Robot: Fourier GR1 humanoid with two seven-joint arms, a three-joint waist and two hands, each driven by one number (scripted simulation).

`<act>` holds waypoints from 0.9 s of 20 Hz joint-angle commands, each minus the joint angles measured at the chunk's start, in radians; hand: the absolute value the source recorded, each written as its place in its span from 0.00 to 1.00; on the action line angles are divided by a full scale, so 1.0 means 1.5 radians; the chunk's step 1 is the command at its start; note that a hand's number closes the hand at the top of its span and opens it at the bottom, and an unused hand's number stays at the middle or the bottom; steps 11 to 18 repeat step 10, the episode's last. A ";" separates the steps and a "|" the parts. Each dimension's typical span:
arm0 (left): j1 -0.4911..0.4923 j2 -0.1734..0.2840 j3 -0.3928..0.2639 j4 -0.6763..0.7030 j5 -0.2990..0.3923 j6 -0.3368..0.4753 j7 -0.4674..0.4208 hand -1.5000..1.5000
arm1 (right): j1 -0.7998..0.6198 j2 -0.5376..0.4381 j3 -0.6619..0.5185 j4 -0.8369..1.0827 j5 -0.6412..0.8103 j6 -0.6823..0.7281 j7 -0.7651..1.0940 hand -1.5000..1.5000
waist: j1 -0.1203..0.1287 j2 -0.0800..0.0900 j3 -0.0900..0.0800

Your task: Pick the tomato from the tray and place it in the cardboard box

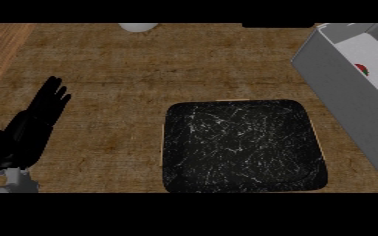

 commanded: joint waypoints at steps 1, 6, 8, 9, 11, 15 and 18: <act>0.004 -0.015 -0.010 0.024 -0.015 -0.004 -0.032 0.50 | 0.033 -0.039 -0.012 0.023 -0.043 0.057 -0.033 0.00 | 0.002 0.001 0.000; 0.027 -0.010 -0.004 -0.072 0.002 0.011 0.040 0.50 | 0.084 -0.086 -0.017 0.006 -0.071 0.107 -0.059 0.00 | 0.005 -0.001 0.000; 0.007 -0.002 -0.005 -0.039 0.002 -0.003 0.033 0.50 | 0.124 -0.094 -0.027 0.058 -0.080 0.127 -0.122 0.00 | 0.004 0.001 0.000; -0.010 -0.002 0.008 0.038 -0.013 -0.010 -0.025 0.50 | 0.112 -0.099 -0.015 0.032 -0.087 0.129 -0.079 0.00 | 0.001 0.001 0.000; -0.012 -0.004 0.006 0.004 -0.004 -0.001 0.007 0.50 | 0.135 -0.072 -0.011 0.010 -0.097 0.110 -0.098 0.00 | 0.000 0.000 0.000; -0.012 -0.004 0.006 0.004 -0.004 -0.001 0.007 0.50 | 0.135 -0.072 -0.011 0.010 -0.097 0.110 -0.098 0.00 | 0.000 0.000 0.000; -0.012 -0.004 0.006 0.004 -0.004 -0.001 0.007 0.50 | 0.135 -0.072 -0.011 0.010 -0.097 0.110 -0.098 0.00 | 0.000 0.000 0.000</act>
